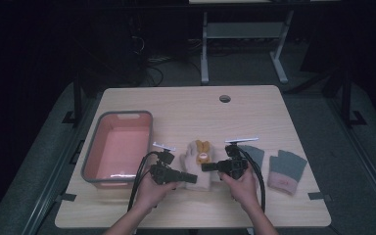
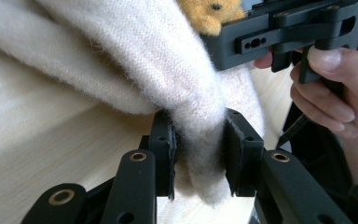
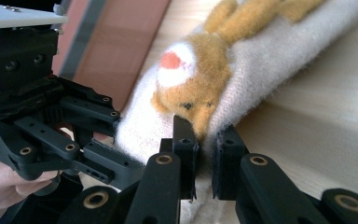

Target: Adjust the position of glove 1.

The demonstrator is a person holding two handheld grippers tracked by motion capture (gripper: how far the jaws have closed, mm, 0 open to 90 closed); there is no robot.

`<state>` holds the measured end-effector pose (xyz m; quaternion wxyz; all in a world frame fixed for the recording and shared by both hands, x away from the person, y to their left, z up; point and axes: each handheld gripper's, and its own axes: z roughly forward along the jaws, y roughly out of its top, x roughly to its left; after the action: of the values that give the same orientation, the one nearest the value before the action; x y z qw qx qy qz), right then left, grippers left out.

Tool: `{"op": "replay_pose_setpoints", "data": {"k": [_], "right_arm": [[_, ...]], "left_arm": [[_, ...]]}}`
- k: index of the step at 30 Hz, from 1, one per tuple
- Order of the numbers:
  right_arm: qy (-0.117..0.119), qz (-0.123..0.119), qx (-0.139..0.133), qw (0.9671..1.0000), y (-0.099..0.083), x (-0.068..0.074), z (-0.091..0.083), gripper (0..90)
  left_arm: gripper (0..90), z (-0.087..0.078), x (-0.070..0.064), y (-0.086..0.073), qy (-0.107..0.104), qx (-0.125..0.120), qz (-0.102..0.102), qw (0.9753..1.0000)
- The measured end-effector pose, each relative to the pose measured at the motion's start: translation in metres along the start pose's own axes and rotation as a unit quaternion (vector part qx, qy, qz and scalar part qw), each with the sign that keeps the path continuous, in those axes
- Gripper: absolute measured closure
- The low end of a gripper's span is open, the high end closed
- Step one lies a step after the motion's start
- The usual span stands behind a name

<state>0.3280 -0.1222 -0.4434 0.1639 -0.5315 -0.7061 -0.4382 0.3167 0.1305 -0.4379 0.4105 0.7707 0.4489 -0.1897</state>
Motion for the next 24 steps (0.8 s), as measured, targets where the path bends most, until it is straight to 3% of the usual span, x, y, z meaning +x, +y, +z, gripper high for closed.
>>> {"op": "replay_pose_setpoints", "data": {"k": [14,24], "right_arm": [[0.005,-0.026,-0.019,0.9995,0.024,0.032,-0.018,82.3],[0.01,-0.038,-0.027,0.9989,0.046,0.051,-0.022,82.4]], "left_arm": [[67.7,-0.032,-0.013,0.024,-0.015,-0.018,0.022,0.9995],[67.7,-0.055,-0.015,0.04,-0.018,-0.025,0.033,0.999]]}}
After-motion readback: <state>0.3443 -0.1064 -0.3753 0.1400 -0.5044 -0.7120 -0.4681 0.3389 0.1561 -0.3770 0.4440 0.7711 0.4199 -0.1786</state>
